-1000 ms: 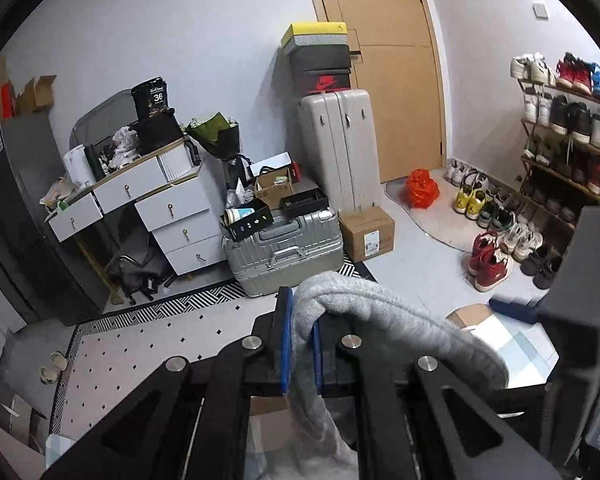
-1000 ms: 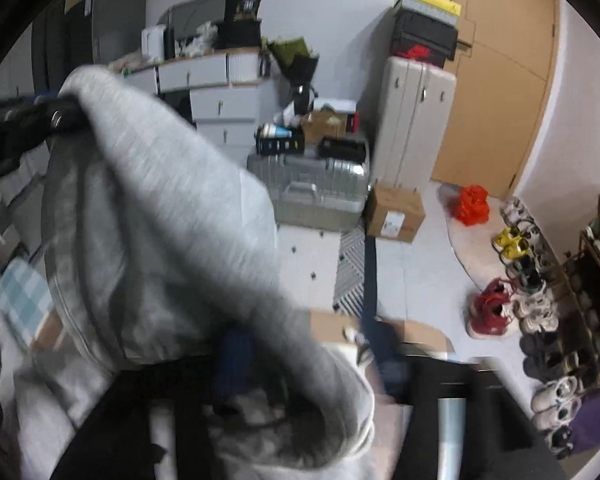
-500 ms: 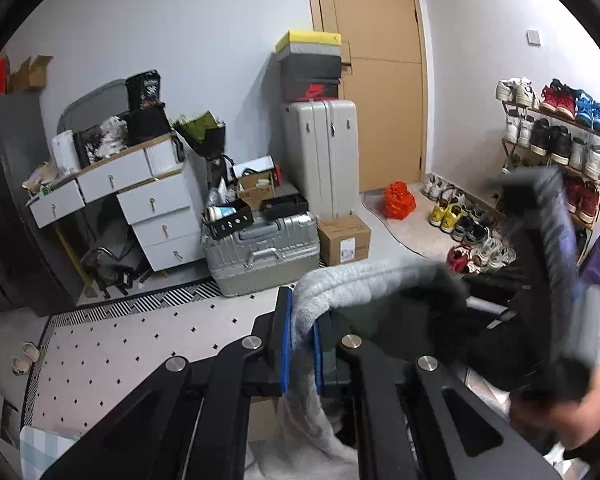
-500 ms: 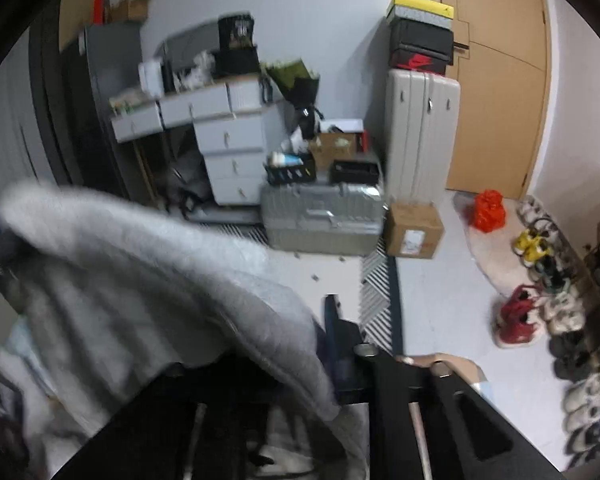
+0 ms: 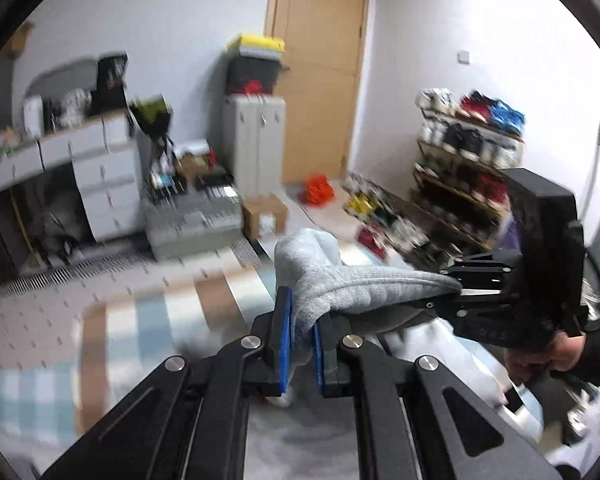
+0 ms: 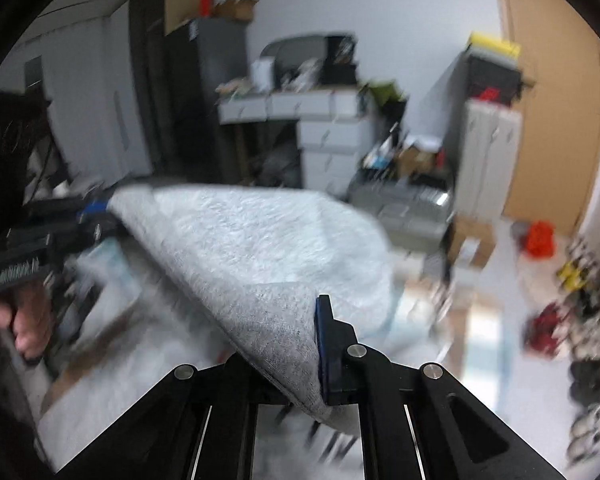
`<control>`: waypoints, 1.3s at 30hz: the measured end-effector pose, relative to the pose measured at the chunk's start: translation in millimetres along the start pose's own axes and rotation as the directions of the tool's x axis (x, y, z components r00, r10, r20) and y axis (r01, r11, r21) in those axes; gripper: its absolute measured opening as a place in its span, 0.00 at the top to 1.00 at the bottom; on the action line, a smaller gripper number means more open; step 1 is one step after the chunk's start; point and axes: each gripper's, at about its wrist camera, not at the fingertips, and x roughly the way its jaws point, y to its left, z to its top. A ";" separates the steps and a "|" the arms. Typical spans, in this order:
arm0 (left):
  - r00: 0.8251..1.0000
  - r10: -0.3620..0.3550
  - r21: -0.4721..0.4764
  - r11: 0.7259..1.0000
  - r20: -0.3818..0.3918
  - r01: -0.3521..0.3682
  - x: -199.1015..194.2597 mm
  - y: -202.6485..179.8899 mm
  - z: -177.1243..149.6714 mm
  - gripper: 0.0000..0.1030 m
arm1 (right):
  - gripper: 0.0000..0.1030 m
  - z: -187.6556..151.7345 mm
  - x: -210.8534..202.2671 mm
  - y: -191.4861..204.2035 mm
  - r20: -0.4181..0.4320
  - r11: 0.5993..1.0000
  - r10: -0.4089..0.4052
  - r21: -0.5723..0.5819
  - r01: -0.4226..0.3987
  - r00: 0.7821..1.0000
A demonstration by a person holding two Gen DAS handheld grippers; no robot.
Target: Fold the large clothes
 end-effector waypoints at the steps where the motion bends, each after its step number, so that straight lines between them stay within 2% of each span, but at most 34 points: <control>1: 1.000 -0.007 -0.014 1.000 -0.022 0.007 -1.0 -3.4 -14.9 0.95 | 0.92 -12.5 0.3 7.2 -0.024 1.000 0.007 -0.010 -0.007 1.000; 4: 0.994 -0.021 0.000 1.000 -0.103 0.021 3.6 -12.5 -50.8 0.92 | 0.92 -49.2 7.7 26.0 -0.120 0.998 -0.016 -0.058 0.009 0.993; 7: 0.982 -0.061 -0.042 0.998 -0.177 0.054 13.1 -9.0 -71.7 0.87 | 0.92 -81.6 20.2 43.2 -0.236 0.994 -0.025 -0.114 -0.002 0.971; 10: 0.965 -0.080 -0.053 0.996 -0.249 0.069 21.7 -6.5 -83.2 0.84 | 0.91 -109.2 27.7 62.6 -0.310 0.973 -0.093 -0.231 0.020 0.946; 13: 0.953 -0.132 -0.058 0.991 -0.274 0.121 16.8 -7.5 -81.5 0.82 | 0.91 -126.6 33.5 75.6 -0.362 0.947 -0.150 -0.321 0.028 0.920; 15: 0.949 -0.178 -0.037 0.984 -0.260 0.174 7.3 -12.3 -78.8 0.75 | 0.91 -134.5 38.8 78.9 -0.404 0.925 -0.200 -0.378 0.036 0.893; 16: 0.952 -0.186 -0.018 0.982 -0.242 0.187 1.6 -13.2 -77.0 0.62 | 0.90 -136.8 39.5 77.0 -0.414 0.923 -0.210 -0.383 0.040 0.886; 17: 0.953 -0.204 -0.012 0.978 -0.226 0.206 -4.8 -11.7 -75.8 0.39 | 0.89 -137.0 38.4 74.0 -0.430 0.930 -0.197 -0.367 0.029 0.881; 18: 0.950 -0.239 -0.017 0.970 -0.199 0.241 -13.3 -7.4 -71.5 0.32 | 0.89 -135.2 36.3 68.4 -0.448 0.944 -0.167 -0.330 0.011 0.878; 20: 0.959 -0.255 -0.051 0.967 -0.124 0.251 -30.1 5.1 -64.2 0.27 | 0.88 -126.7 26.6 49.4 -0.476 0.981 -0.038 -0.186 -0.058 0.879; 21: 0.959 -0.267 -0.083 0.962 -0.098 0.260 -35.3 13.5 -57.9 0.25 | 0.86 -125.7 21.2 43.1 -0.479 0.987 0.016 -0.132 -0.090 0.878; 22: 0.962 -0.258 -0.112 0.962 -0.091 0.247 -36.1 20.4 -51.6 0.20 | 0.83 -122.2 15.3 35.5 -0.478 0.990 0.067 -0.077 -0.118 0.876; 23: 0.968 -0.235 -0.134 0.966 -0.088 0.223 -36.1 24.6 -49.4 0.20 | 0.80 -119.3 8.3 28.1 -0.470 0.988 0.124 -0.020 -0.151 0.874; 24: 0.974 -0.210 -0.159 0.968 -0.088 0.194 -32.5 30.1 -44.5 0.20 | 0.56 -116.9 4.5 23.1 -0.469 0.983 0.167 0.014 -0.182 0.867; 25: 0.976 -0.194 -0.179 0.968 -0.100 0.174 -25.9 34.5 -41.0 0.20 | 0.09 -115.3 -2.7 19.2 -0.463 0.975 0.214 0.047 -0.217 0.860; 26: 0.977 -0.184 -0.196 0.967 -0.109 0.160 -20.9 36.3 -42.0 0.20 | 0.01 -114.5 -10.2 19.5 -0.442 0.974 0.217 0.039 -0.222 0.871; 27: 0.977 -0.179 -0.225 0.963 -0.120 0.149 -10.8 39.2 -41.0 0.20 | 0.00 -115.6 -17.9 25.7 -0.432 0.978 0.184 -0.008 -0.208 0.883; 29: 0.968 -0.209 -0.277 0.947 -0.143 0.163 8.3 41.2 -44.8 0.20 | 0.00 -119.0 -23.3 29.7 -0.443 0.981 0.144 -0.051 -0.185 0.885; 32: 0.949 -0.246 -0.342 0.924 -0.197 0.169 37.5 34.7 -52.3 0.20 | 0.00 -121.0 -31.0 29.6 -0.428 0.981 0.183 0.024 -0.191 0.885; 33: 0.939 -0.274 -0.365 0.912 -0.208 0.186 45.5 31.9 -54.0 0.20 | 0.00 -112.1 -32.2 25.5 -0.397 0.984 0.177 0.055 -0.169 0.901; 35: 0.939 -0.289 -0.385 0.901 -0.184 0.202 48.4 27.7 -57.1 0.20 | 0.00 -96.7 -34.3 13.8 -0.321 0.981 0.181 0.129 -0.146 0.930; 37: 0.943 -0.264 -0.352 0.918 -0.201 0.182 58.5 19.8 -53.1 0.20 | 0.00 -85.5 -25.7 -4.4 -0.249 0.961 0.185 0.247 -0.122 0.951; 38: 0.943 -0.239 -0.327 0.932 -0.230 0.157 59.9 21.3 -59.2 0.20 | 0.00 -86.2 -15.4 -15.4 -0.264 0.948 0.156 0.310 -0.069 0.952; 39: 0.944 -0.168 -0.291 0.953 -0.283 0.083 66.3 20.0 -61.1 0.20 | 0.00 -86.8 -6.0 -22.9 -0.290 0.938 0.133 0.347 -0.026 0.948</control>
